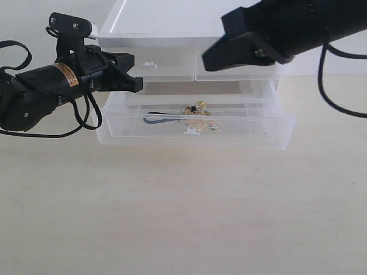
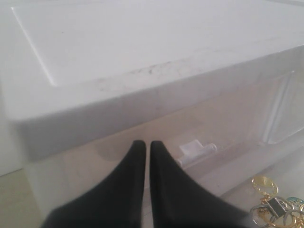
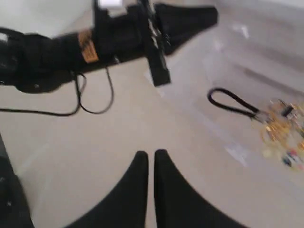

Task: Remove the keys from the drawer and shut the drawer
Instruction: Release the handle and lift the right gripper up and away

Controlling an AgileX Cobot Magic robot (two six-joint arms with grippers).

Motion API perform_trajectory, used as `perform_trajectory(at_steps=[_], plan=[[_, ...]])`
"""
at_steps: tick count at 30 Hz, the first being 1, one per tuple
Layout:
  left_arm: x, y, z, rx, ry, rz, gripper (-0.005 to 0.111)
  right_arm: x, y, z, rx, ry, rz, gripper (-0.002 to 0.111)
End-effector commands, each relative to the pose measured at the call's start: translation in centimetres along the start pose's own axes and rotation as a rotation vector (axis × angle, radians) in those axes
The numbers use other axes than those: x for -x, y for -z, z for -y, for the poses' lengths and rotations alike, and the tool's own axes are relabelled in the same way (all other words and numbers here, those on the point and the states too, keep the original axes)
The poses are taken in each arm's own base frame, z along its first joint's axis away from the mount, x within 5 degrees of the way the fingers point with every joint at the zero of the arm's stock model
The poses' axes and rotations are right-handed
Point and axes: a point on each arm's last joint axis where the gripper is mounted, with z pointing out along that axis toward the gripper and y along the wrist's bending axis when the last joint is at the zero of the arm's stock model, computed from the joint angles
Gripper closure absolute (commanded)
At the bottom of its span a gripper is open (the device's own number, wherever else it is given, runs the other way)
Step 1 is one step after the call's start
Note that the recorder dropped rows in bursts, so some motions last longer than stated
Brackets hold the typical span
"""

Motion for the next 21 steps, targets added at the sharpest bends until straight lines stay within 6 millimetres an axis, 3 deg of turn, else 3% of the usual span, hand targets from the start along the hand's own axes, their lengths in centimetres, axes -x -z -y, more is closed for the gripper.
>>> perform_trajectory(at_steps=[1,5,8,14,21], plan=[[0.3,-0.1,-0.1,0.011,0.017,0.019,0.103,0.1,1.8,1.2,-0.187,-0.037,-0.142,0.108],[0.3,-0.1,-0.1,0.011,0.017,0.016,0.103,1.6,2.0,1.5,-0.238,-0.025,-0.136,0.108],[0.2,-0.1,-0.1,0.012,0.017,0.014,0.103,2.5,1.2,1.6,-0.257,-0.014,-0.165,0.109],[0.2,-0.1,-0.1,0.012,0.017,0.014,0.103,3.2,-3.4,1.4,-0.409,0.095,-0.3,0.109],[0.2,-0.1,-0.1,0.012,0.017,0.014,0.103,3.9,-8.2,1.5,-0.477,-0.005,-0.152,0.109]])
